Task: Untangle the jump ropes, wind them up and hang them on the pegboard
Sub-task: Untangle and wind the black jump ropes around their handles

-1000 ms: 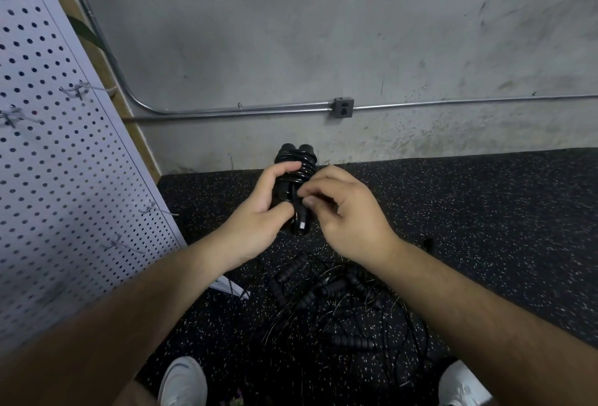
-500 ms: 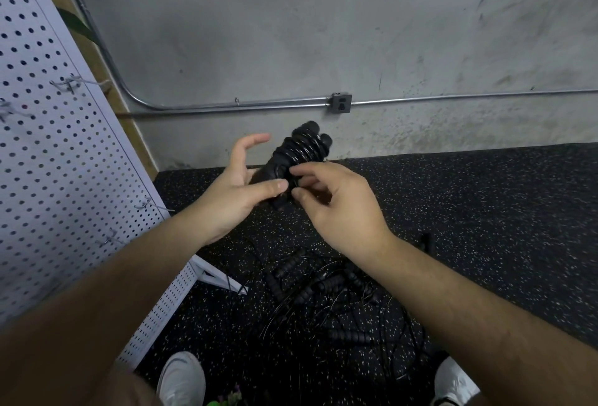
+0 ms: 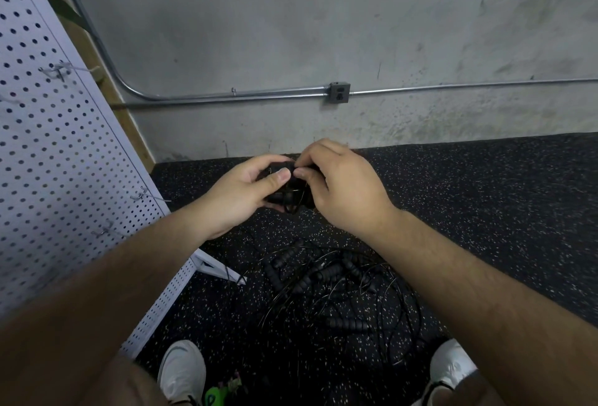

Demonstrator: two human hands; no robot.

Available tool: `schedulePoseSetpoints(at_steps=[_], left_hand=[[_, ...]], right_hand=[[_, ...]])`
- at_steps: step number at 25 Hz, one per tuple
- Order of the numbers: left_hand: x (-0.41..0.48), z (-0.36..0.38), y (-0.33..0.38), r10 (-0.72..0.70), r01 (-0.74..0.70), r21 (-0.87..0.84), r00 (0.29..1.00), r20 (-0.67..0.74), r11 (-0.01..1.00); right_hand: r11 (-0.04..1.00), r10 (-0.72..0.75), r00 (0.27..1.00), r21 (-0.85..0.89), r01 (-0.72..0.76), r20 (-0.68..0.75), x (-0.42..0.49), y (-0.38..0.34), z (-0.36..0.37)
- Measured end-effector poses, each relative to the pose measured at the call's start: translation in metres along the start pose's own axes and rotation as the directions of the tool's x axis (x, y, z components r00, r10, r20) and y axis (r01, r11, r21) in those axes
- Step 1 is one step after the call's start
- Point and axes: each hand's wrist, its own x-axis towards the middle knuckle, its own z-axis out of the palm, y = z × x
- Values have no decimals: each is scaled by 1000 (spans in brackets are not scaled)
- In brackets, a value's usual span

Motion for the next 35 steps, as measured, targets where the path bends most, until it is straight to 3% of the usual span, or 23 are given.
schedulePoseSetpoints(at_steps=[5, 9, 12, 15, 18, 21, 24, 27, 29, 32, 35], left_hand=[[4, 1, -8, 40, -20, 410, 998, -40, 912], [0, 10, -13, 32, -31, 351, 999, 4, 936], [0, 6, -22, 50, -58, 416, 998, 31, 908], [-8, 1, -34, -4, 10, 377, 1000, -16, 926], [-18, -12, -38, -32, 60, 247, 993, -117, 967], [-31, -30, -36, -42, 72, 152, 981, -191, 986], [-50, -40, -38, -16, 59, 193, 975, -220, 980], [-62, -51, -50, -9, 88, 260, 957, -290, 961], [-66, -54, -70, -25, 142, 343, 946, -324, 929], [-72, -48, -120, -59, 226, 426, 927, -370, 876], [-83, -38, -182, -199, 348, 467, 919, -340, 813]], right_hand=[[993, 113, 989, -29, -111, 96, 3, 0, -5], [947, 308, 948, 70, -314, 86, 10, 8, -12], [908, 381, 920, 149, -391, 93, 8, 9, -5], [918, 342, 933, 174, -356, 108, -2, 7, 10], [953, 210, 972, 202, -228, 105, -16, 2, 20], [992, 27, 949, 112, -65, 315, -28, -4, 31], [1000, 7, 898, 7, -11, 439, -33, -20, 50], [995, 92, 911, -62, -74, 401, -40, -44, 76], [981, 186, 894, -24, -193, 407, -54, -55, 101], [927, 320, 826, 26, -373, 464, -87, -62, 149], [857, 411, 732, 44, -514, 543, -132, -58, 196]])
